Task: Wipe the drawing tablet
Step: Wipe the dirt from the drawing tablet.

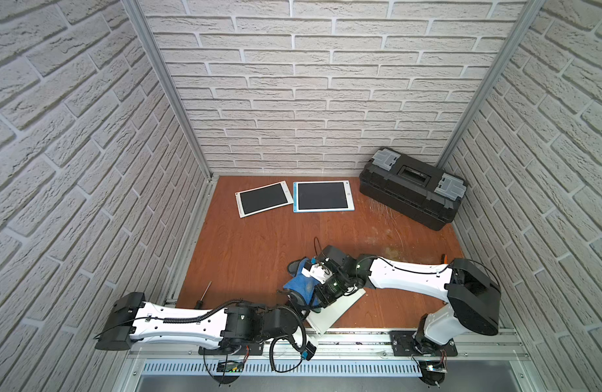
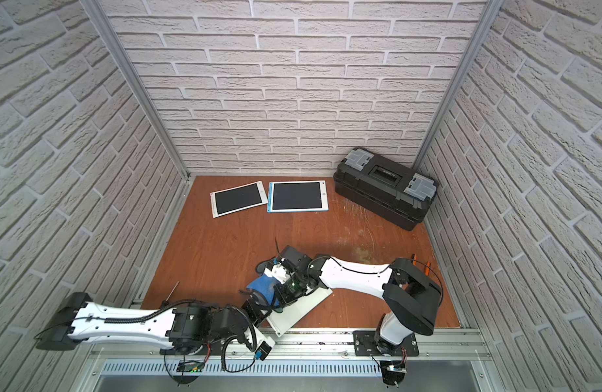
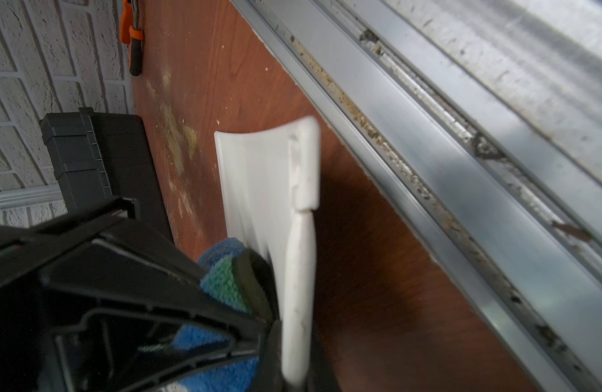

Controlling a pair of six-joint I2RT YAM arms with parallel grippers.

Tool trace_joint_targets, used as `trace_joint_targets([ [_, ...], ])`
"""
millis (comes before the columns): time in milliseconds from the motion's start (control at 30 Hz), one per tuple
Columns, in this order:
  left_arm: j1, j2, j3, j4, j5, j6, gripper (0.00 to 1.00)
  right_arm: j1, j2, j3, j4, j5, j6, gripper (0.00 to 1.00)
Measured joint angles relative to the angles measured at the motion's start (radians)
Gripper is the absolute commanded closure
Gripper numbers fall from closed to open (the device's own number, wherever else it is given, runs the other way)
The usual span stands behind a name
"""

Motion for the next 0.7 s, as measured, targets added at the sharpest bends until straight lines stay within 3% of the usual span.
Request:
trace_joint_targets([
  [167, 0.001, 0.005, -0.001, -0.011, -0.002, 0.006, 1.0, -0.126, -0.041, -0.153, 0.064, -0.101, 0.002, 0.97],
  [367, 0.004, 0.002, -0.001, -0.009, -0.011, 0.012, 1.0, -0.415, 0.01, -0.199, -0.023, -0.17, -0.019, 0.98],
  [567, 0.004, -0.005, -0.001, -0.006, -0.032, 0.011, 1.0, -0.434, 0.143, -0.018, -0.137, -0.158, -0.024, 0.97],
  [700, 0.004, -0.011, -0.001, 0.001, -0.035, 0.007, 1.0, -0.387, 0.216, 0.118, -0.154, -0.116, -0.013, 0.97],
])
